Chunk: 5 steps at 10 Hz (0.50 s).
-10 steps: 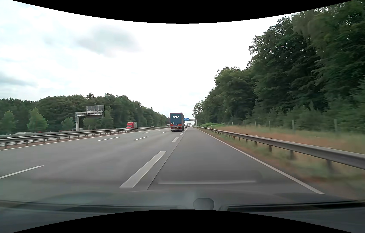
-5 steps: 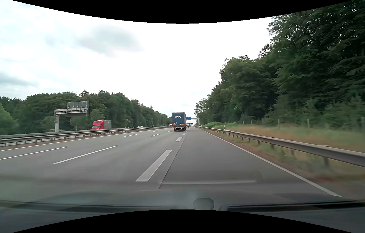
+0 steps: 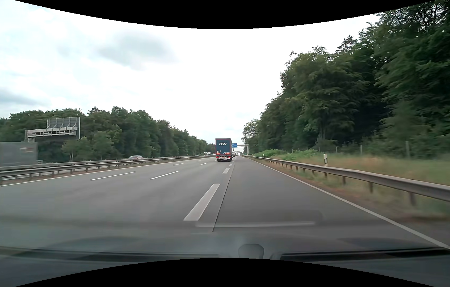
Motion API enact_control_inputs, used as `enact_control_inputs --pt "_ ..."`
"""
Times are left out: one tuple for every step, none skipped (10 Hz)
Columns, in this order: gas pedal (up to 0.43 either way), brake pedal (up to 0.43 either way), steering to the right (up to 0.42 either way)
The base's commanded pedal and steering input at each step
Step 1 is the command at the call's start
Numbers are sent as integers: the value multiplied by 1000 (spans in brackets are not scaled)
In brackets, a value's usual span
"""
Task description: Follow the waypoints while adhering to traffic rules and regulations
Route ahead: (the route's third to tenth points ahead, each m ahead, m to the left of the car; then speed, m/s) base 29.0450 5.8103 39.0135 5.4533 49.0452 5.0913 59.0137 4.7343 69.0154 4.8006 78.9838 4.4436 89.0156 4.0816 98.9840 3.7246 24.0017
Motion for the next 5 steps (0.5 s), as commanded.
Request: enact_control_inputs --pt "421 0 -7" --pt "409 0 -7" --pt "398 0 -7" --pt "398 0 -7" --pt "398 0 -6"
